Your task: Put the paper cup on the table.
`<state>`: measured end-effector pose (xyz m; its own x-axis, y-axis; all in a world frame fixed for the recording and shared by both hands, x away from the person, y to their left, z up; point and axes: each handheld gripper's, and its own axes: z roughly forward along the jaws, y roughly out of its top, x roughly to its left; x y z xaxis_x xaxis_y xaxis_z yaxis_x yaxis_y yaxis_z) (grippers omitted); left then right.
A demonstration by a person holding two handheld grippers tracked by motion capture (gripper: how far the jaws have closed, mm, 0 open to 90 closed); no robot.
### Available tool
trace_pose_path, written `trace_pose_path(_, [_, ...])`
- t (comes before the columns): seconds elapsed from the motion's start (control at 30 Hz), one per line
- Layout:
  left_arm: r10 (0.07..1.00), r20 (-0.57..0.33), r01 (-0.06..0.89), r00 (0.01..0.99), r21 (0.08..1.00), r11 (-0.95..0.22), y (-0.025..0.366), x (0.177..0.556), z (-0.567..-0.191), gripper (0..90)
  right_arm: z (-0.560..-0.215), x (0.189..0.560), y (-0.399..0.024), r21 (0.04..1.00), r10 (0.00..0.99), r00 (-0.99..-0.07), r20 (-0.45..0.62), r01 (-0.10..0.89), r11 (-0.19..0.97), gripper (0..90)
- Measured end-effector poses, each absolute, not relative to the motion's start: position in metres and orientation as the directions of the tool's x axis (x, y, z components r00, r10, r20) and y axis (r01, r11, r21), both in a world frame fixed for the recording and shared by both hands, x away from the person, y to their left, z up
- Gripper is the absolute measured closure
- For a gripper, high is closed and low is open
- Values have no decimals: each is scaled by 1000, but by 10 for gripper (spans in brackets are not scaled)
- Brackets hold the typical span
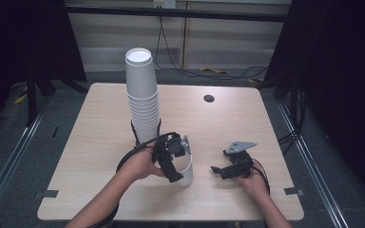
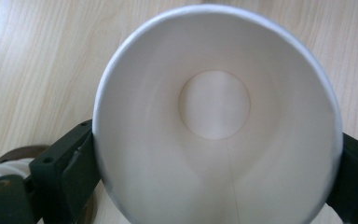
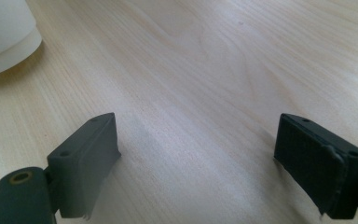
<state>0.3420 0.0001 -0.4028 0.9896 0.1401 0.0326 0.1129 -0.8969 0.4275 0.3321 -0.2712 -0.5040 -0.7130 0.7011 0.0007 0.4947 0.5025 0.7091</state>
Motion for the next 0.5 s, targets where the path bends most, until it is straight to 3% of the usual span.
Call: trace_pose_path(0.5, [144,11,123,990,460,-879,-14,345,-417,65,-504,332,-271,710,700,-715,3,494,502,134])
